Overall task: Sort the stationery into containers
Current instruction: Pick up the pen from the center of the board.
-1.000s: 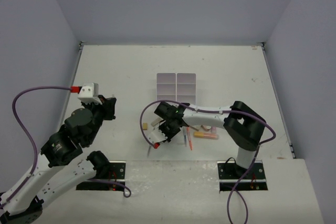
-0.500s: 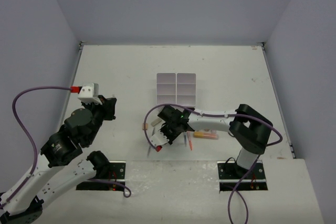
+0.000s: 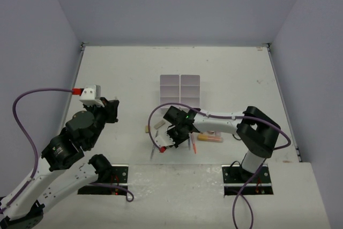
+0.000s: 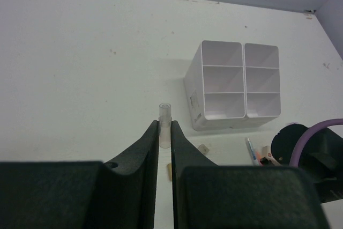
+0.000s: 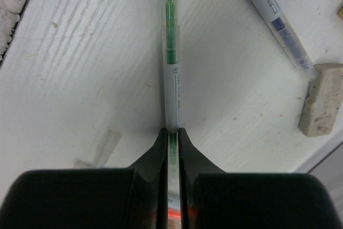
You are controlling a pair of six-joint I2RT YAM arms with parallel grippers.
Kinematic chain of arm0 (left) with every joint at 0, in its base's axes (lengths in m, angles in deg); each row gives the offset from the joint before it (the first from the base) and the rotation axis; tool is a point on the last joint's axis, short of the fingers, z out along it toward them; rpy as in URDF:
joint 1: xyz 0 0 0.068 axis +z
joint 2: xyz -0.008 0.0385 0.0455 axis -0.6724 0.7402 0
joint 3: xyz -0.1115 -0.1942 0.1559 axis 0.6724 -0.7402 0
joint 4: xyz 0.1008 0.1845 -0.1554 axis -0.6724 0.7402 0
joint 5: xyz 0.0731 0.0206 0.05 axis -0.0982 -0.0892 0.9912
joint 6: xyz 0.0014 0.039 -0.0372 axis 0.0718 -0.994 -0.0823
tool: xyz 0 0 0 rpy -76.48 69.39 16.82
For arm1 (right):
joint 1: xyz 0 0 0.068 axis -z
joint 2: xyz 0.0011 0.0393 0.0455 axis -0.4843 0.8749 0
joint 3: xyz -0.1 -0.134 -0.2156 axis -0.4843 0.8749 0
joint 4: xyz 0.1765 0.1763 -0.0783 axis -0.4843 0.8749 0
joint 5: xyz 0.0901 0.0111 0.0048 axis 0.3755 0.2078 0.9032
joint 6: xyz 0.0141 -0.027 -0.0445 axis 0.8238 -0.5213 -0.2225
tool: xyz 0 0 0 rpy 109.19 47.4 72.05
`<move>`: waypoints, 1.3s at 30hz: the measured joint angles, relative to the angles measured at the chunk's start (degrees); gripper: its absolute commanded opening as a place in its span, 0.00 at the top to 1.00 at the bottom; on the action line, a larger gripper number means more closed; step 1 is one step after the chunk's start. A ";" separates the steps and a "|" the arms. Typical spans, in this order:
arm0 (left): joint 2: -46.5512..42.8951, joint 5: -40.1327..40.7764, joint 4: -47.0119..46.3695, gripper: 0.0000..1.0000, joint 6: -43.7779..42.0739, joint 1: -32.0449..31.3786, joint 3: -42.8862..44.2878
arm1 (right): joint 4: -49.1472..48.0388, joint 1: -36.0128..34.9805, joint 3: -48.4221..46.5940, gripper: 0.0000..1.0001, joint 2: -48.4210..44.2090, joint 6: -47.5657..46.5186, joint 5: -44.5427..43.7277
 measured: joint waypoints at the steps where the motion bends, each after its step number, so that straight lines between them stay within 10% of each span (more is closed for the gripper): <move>1: 0.00 0.00 0.00 1.00 0.00 0.00 0.00 | 0.56 0.24 -0.08 1.00 -0.03 0.61 0.45; 26: -0.42 -0.42 -0.39 1.00 -0.04 0.00 0.00 | 5.32 -1.04 -9.51 0.99 7.14 9.15 -9.60; 39: -1.00 -0.94 -0.44 1.00 -0.15 0.00 0.00 | 7.39 -1.58 -12.57 0.80 9.86 10.40 -10.50</move>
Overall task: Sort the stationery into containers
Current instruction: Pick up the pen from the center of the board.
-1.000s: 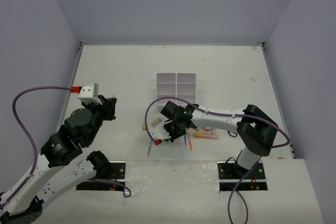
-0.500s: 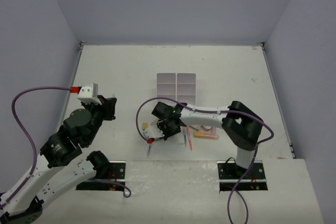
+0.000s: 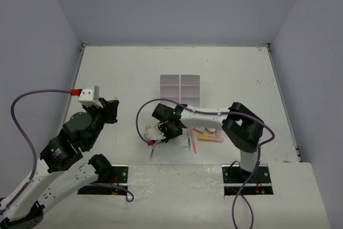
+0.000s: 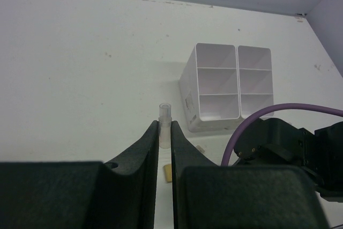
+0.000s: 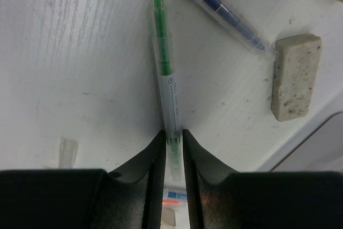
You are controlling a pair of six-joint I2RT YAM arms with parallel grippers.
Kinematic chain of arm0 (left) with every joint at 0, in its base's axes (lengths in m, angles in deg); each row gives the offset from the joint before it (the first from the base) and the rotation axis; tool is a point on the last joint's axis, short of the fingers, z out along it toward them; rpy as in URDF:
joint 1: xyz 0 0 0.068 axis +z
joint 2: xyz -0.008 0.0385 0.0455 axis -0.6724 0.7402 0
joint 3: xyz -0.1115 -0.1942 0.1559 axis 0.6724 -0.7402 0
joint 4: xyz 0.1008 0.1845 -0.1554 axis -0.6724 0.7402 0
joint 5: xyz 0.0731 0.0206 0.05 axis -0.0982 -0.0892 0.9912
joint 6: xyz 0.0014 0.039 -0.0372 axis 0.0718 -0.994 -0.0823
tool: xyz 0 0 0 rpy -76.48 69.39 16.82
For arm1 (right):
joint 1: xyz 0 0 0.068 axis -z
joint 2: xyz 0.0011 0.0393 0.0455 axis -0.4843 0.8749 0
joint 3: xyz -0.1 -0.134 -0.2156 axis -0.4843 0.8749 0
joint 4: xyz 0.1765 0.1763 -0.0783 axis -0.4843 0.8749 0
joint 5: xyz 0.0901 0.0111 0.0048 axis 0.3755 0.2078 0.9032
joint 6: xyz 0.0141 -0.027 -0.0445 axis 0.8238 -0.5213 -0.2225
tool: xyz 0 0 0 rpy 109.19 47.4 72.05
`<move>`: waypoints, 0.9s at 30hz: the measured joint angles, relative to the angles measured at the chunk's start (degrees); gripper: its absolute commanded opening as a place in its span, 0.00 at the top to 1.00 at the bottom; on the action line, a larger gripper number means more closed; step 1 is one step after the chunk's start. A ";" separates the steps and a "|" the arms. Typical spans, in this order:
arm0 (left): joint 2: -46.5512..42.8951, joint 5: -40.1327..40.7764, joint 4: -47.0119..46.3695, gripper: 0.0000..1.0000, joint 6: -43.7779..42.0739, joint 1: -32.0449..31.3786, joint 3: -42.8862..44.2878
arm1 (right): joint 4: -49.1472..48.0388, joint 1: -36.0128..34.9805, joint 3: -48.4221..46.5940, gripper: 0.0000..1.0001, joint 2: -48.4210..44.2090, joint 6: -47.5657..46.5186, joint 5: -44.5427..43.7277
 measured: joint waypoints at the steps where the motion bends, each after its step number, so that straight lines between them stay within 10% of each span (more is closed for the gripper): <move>1: -0.03 -0.05 0.00 1.00 0.00 0.00 0.00 | -0.07 -0.03 0.07 0.80 -0.03 -0.01 -0.07; 6: -0.16 -0.10 -0.02 1.00 0.00 0.00 0.00 | -0.07 -0.47 0.11 0.81 -0.01 0.03 -0.75; 8: -0.18 -0.10 -0.02 1.00 0.00 0.00 0.00 | 0.02 -0.53 -0.02 1.00 0.11 0.05 -0.82; 27: -0.07 -0.08 -0.02 1.00 0.03 0.00 0.00 | 0.72 0.90 0.60 1.00 -2.39 2.39 -0.53</move>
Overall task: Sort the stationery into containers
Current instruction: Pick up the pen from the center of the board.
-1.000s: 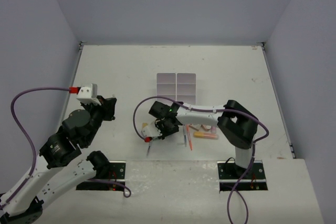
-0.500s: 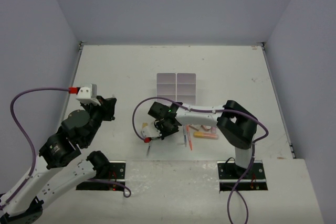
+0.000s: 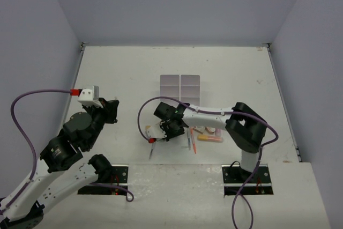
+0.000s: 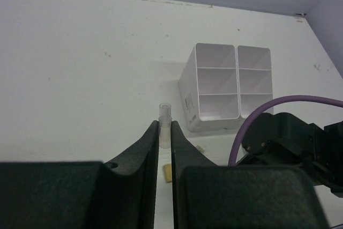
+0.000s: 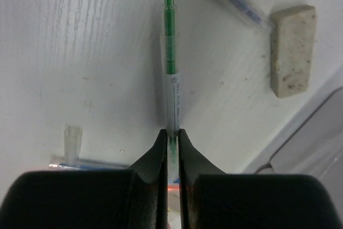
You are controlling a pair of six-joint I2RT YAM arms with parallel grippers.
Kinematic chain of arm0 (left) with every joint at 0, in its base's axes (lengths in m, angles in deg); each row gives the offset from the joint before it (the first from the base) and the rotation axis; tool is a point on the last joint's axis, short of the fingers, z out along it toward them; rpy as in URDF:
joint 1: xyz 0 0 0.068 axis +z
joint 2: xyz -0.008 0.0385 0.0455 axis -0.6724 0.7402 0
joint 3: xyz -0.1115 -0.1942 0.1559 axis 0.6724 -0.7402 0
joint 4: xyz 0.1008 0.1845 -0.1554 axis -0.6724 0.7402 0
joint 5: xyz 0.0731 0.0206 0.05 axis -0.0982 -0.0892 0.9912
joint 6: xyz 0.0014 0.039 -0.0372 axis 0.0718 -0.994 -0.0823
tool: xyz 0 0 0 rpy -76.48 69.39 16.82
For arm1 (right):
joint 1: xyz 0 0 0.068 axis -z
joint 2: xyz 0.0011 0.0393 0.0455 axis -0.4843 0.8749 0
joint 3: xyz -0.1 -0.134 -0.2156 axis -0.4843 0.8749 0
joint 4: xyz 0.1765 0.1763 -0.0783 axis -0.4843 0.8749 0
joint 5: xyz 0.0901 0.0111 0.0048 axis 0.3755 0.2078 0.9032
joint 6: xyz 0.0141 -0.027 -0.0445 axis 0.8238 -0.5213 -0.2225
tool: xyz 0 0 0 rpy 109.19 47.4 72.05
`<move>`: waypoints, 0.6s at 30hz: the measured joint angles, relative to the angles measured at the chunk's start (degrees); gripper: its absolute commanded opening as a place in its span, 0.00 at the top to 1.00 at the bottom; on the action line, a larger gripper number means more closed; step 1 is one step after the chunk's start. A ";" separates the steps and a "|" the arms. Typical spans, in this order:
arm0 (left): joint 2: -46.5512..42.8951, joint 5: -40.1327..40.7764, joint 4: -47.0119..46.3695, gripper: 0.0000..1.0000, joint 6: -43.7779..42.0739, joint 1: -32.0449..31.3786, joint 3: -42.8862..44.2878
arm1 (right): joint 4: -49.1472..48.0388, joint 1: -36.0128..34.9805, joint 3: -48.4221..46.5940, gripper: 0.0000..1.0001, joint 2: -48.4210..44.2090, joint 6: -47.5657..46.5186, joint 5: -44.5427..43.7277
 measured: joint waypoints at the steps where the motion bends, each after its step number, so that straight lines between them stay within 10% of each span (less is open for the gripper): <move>1: 0.04 0.00 0.00 1.00 0.01 0.00 0.00 | 0.16 0.18 0.11 1.00 -0.71 0.05 0.13; 18: -0.96 -7.87 -7.54 1.00 3.29 0.02 -0.71 | 0.23 1.68 2.25 1.00 -33.81 18.19 8.22</move>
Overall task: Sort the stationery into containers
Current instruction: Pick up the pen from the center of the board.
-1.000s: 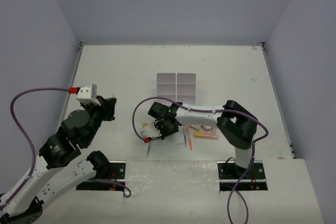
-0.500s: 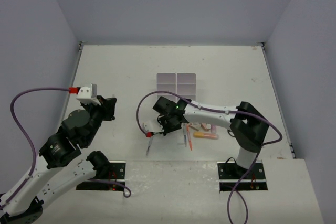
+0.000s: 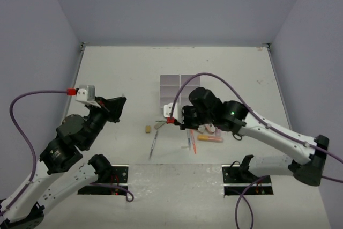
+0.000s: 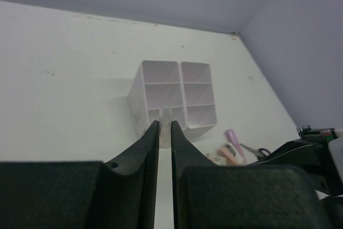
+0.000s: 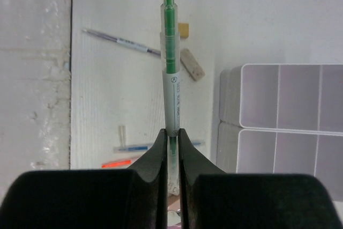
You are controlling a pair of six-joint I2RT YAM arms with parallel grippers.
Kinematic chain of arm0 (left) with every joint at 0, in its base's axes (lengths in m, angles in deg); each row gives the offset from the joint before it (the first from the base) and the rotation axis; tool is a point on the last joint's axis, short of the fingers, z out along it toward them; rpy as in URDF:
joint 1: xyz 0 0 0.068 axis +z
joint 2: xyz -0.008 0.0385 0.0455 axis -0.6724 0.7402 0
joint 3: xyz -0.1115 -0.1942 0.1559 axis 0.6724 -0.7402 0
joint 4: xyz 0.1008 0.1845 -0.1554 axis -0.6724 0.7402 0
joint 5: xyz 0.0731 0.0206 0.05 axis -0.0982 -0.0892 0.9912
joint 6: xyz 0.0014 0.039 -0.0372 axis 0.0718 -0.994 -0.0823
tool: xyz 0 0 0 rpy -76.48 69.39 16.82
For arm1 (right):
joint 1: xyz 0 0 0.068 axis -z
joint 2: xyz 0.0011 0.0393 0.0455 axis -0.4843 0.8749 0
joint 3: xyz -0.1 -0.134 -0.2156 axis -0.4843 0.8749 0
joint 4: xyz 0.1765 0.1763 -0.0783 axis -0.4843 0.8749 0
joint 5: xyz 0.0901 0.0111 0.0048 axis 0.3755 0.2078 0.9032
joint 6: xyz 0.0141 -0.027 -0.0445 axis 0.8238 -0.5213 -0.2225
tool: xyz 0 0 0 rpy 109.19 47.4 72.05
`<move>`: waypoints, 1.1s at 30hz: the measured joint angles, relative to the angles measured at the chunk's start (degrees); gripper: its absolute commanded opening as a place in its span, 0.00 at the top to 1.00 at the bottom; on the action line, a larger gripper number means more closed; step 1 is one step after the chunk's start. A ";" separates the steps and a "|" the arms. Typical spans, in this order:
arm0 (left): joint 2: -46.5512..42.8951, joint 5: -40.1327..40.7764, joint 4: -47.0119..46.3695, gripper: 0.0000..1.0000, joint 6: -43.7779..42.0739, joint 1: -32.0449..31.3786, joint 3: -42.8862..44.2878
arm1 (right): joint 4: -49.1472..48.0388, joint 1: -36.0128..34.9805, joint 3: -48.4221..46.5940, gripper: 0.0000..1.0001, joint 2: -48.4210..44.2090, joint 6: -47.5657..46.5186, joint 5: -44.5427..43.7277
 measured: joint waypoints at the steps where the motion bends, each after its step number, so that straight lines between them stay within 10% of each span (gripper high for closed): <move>1: -0.70 -1.65 -2.36 1.00 0.39 0.00 -0.59 | -1.02 0.02 1.02 1.00 -3.68 3.01 0.44; 18: 2.88 -26.28 -47.57 1.00 5.49 0.11 -15.40 | -31.60 0.02 22.46 1.00 -30.83 64.22 11.40; 33: 8.58 -31.56 -59.39 1.00 12.89 0.24 -16.85 | -47.61 -0.20 26.38 1.00 -27.14 75.90 15.27</move>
